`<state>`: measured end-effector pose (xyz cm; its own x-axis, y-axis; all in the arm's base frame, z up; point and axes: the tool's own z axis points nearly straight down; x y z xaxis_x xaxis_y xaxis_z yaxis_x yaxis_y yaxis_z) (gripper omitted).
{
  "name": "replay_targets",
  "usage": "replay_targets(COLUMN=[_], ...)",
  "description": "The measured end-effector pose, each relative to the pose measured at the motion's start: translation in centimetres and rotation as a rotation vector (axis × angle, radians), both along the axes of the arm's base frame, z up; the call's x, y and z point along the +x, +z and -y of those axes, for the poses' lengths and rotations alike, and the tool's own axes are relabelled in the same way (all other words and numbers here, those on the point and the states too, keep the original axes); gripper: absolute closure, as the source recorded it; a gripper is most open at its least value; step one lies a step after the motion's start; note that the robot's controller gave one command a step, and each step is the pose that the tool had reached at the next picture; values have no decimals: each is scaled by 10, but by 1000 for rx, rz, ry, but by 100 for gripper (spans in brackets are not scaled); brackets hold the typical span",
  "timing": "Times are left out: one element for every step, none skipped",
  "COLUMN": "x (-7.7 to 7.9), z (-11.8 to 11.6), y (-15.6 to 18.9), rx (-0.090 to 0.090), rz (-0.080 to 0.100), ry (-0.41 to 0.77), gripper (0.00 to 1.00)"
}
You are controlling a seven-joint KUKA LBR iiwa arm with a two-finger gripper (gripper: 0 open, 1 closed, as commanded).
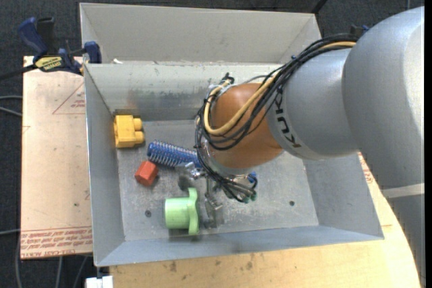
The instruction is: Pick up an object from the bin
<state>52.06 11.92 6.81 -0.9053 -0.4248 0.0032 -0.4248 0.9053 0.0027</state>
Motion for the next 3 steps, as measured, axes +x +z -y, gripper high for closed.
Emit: replay_targets(x=[-26,-25,-24], z=[-78,-76,-73], y=[3,4,151], rx=[4,4,3], rz=[14,15,15], ry=[309,304,318], gripper=[0,100,100])
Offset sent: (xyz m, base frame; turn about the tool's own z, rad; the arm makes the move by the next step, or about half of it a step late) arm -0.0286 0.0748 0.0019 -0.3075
